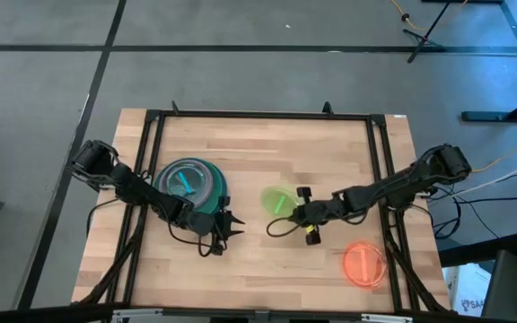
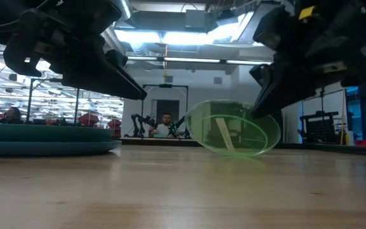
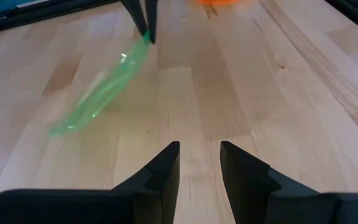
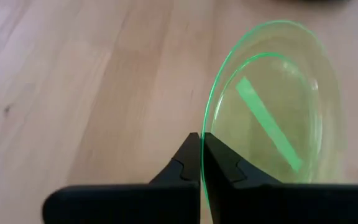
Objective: Stack plastic plates
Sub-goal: Stack the small light green plate on top of the small blue plate
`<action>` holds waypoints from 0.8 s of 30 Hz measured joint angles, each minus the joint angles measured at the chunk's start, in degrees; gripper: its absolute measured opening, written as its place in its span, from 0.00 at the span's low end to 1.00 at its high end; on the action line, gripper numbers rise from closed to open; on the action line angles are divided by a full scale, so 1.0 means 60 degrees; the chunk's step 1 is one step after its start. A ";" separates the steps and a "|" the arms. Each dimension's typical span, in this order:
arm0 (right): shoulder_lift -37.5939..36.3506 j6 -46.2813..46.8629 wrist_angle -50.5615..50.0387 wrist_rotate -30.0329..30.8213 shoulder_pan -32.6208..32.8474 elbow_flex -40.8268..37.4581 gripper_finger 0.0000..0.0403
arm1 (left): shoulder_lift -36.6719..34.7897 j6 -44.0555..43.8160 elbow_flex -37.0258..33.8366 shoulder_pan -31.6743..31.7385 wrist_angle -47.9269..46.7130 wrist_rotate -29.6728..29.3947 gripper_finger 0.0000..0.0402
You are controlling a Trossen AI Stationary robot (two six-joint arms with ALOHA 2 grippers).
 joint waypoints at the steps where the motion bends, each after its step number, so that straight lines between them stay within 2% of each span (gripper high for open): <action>1: 0.0159 0.0120 0.0190 -0.0094 -0.0004 0.0000 0.01 | 0.0000 0.0000 0.0000 -0.0004 0.0003 0.0002 0.27; 9: 0.1395 0.0518 0.1387 -0.0459 -0.0033 -0.0003 0.01 | -0.0004 0.0009 0.0000 -0.0004 -0.0007 0.0000 0.27; 16: 0.1654 0.0523 0.1864 -0.0694 -0.0029 -0.0004 0.02 | -0.0004 0.0106 0.0000 0.0254 0.0074 0.0478 0.27; 19: 0.1655 0.0577 0.2000 -0.0622 -0.0029 -0.0004 0.09 | -0.0004 0.0106 0.0000 0.0470 0.0066 0.0743 0.27; 24: 0.1658 0.0565 0.2079 -0.0775 -0.0032 -0.0004 0.27 | -0.0004 0.0611 0.0005 0.0725 0.0055 0.1076 0.27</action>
